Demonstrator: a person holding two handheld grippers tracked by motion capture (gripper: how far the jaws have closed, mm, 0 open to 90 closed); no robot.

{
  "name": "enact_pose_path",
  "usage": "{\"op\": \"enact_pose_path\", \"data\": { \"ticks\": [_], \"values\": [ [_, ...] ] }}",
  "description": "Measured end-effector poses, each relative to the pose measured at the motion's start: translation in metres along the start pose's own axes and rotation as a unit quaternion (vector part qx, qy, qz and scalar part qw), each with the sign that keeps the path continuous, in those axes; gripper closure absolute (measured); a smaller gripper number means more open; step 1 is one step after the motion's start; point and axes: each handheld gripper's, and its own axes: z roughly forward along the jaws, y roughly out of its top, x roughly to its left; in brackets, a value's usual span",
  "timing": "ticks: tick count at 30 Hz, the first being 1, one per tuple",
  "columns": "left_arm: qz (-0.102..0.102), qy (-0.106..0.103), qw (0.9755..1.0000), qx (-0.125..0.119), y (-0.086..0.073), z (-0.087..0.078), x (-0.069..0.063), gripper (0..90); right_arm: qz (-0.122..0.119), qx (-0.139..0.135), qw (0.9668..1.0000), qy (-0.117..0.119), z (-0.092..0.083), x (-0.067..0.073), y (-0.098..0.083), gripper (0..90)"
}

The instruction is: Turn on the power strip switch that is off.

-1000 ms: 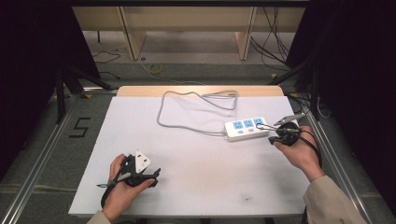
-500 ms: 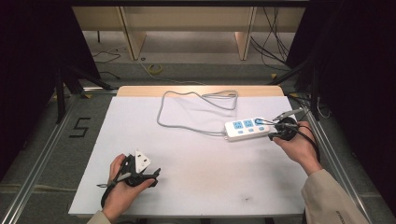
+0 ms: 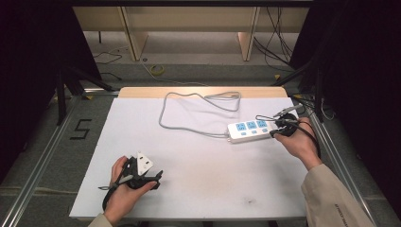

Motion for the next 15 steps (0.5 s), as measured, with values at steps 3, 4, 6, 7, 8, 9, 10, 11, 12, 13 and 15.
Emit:
{"op": "enact_pose_path", "data": {
  "ticks": [3,4,6,7,8,9,10,11,12,13,15],
  "values": [
    [0.000,0.000,1.0000,0.000,0.000,0.000,0.000,17.9,0.001,0.000,1.0000,-0.001,0.001,-0.002,0.005,90.0],
    [0.000,0.000,1.0000,0.000,0.000,0.000,0.000,17.9,-0.001,0.001,1.0000,-0.002,0.002,-0.003,0.007,90.0],
    [-0.001,0.000,1.0000,0.000,0.000,0.000,0.000,17.9,0.001,0.001,1.0000,-0.002,0.003,-0.003,0.010,90.0],
    [0.000,0.000,1.0000,0.000,0.000,0.000,0.000,18.0,0.000,0.002,1.0000,-0.003,0.003,-0.004,0.011,90.0],
    [0.000,0.000,1.0000,0.000,0.000,0.000,0.000,18.0,0.001,0.003,1.0000,-0.003,0.003,-0.004,0.012,90.0],
    [0.000,0.000,1.0000,-0.001,0.000,-0.001,0.000,18.0,0.001,0.003,1.0000,-0.003,0.004,-0.005,0.014,90.0],
    [0.001,0.000,1.0000,-0.001,0.000,0.000,0.000,18.0,0.002,0.004,1.0000,-0.003,0.004,-0.005,0.015,90.0],
    [0.001,0.000,1.0000,-0.001,0.000,0.000,0.000,18.0,0.001,0.004,1.0000,-0.003,0.004,-0.006,0.016,90.0],
    [0.000,0.000,1.0000,-0.001,0.000,0.000,0.000,18.0,0.003,0.004,1.0000,-0.004,0.005,-0.007,0.018,90.0],
    [0.000,0.000,1.0000,-0.001,0.000,0.000,0.000,18.0,0.002,0.006,1.0000,-0.004,0.005,-0.008,0.019,90.0],
    [0.000,0.000,1.0000,-0.001,0.000,0.000,0.000,18.0,0.003,0.007,1.0000,-0.005,0.005,-0.009,0.021,90.0]
  ]
}}
